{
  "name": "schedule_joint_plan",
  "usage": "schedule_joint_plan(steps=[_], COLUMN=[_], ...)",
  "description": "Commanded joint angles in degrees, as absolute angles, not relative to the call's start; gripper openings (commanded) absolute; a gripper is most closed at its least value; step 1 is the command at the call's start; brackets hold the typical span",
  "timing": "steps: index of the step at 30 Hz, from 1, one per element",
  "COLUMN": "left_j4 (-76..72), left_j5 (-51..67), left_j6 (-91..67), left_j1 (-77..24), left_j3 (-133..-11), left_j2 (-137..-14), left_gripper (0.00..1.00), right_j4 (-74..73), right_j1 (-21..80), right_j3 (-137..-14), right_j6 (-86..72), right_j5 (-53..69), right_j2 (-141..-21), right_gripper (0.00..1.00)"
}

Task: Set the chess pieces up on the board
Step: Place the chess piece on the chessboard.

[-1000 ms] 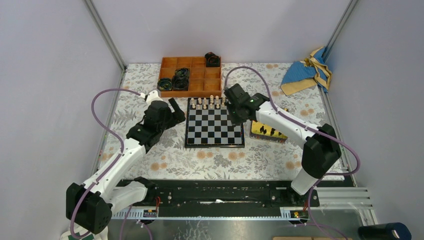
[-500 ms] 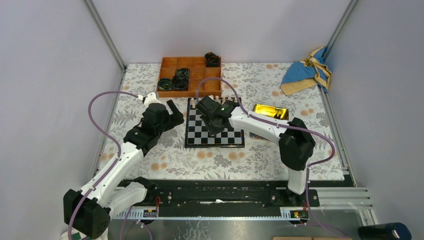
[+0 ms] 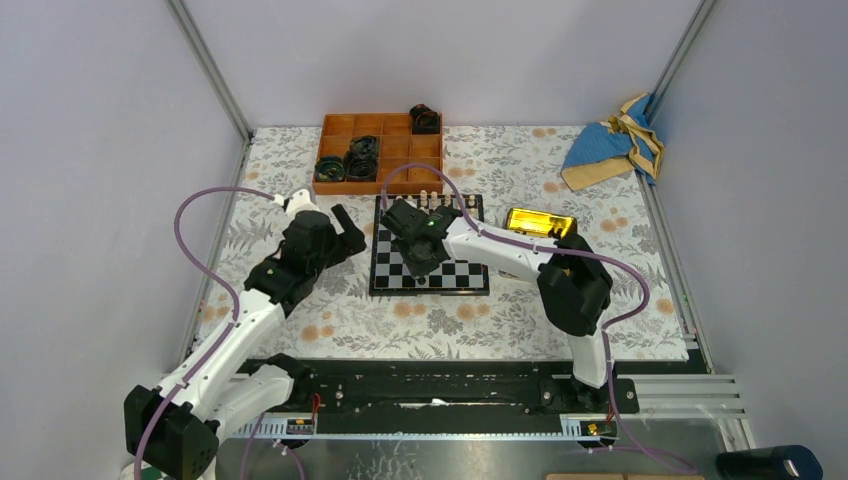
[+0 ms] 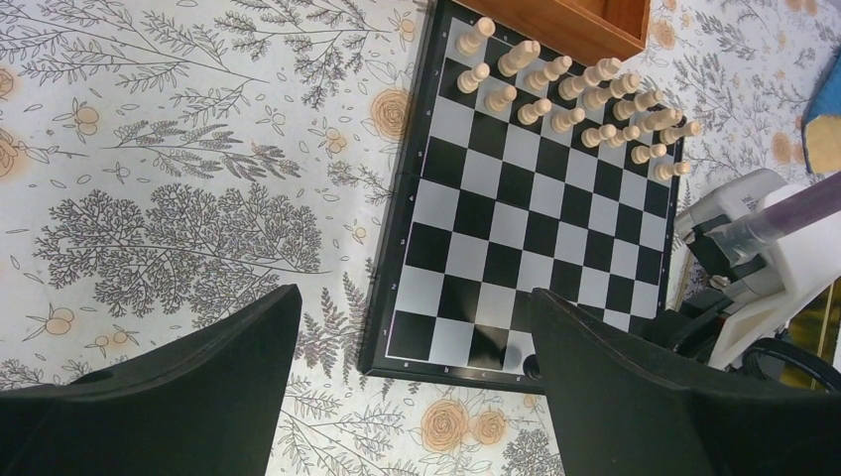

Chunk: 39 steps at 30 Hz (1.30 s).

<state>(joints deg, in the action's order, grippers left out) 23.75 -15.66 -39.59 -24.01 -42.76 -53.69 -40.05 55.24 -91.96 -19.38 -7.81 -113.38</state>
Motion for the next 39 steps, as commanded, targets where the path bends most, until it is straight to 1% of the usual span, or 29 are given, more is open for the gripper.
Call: schedule_joint_plan(steps=[1,9,27,39], left_j4=[23.71,23.53,22.18,22.16], left_j5=[-16.25,-16.29,-17.84,-18.44], left_j6=[-40.54,-41.71,-41.74,-41.25], left_j1=[-24.39,-24.56,-25.43,-26.01], left_j3=[-41.87,-39.91,-42.59,-42.73], left_j2=[-52.52,-51.17,-54.81,-56.05], left_gripper=[0.92,0.92,0.92,0.92], right_j4=[-39.97,-36.34,-36.10,-33.84], right_j1=[55.93,55.98,55.90,55.81], right_j3=[-92.91,-88.74,-88.77,-87.81], right_j6=[-19.95,-19.90,-17.76,-18.42], right_j5=[-7.28,-7.90,-8.85,-7.06], right_j2=[-113.35,-112.05,-112.16,-112.54], right_gripper=[0.00,0.00,0.00,0.00])
